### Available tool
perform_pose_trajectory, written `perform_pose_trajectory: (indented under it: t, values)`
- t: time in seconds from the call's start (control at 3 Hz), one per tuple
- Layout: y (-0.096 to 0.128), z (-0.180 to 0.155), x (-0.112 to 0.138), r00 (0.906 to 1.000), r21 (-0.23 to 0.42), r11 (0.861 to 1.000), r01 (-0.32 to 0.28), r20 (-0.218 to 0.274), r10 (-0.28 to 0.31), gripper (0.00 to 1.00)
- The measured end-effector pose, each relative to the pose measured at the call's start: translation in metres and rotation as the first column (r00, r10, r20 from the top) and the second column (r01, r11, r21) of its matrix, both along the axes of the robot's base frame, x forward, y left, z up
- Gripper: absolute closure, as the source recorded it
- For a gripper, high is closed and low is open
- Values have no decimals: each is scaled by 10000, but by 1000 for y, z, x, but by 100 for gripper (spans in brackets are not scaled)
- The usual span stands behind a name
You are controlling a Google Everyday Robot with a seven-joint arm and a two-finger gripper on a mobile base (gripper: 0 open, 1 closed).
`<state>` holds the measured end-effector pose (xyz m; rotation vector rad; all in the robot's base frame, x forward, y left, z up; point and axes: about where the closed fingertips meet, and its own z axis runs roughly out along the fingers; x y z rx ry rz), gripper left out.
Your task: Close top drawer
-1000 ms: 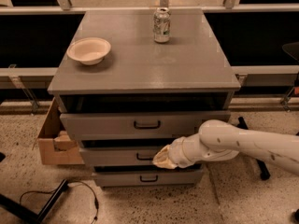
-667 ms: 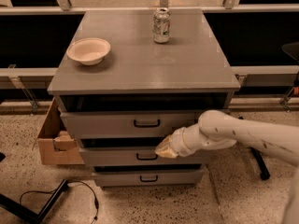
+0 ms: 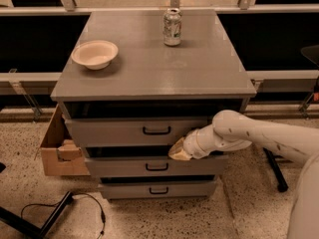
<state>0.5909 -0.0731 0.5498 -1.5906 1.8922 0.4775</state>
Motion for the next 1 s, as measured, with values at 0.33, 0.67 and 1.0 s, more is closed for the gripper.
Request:
perform_pose_trajectory:
  t: [0.33,0.67,1.0]
  values:
    - [0,0,-2,10000,0,10000,0,0,0,100]
    - [2,3,-29,9971,-256,9985,-484,-602,468,100]
    - [-6,27,-96,9672,-1085,9799,-1672,-2108,1417,100]
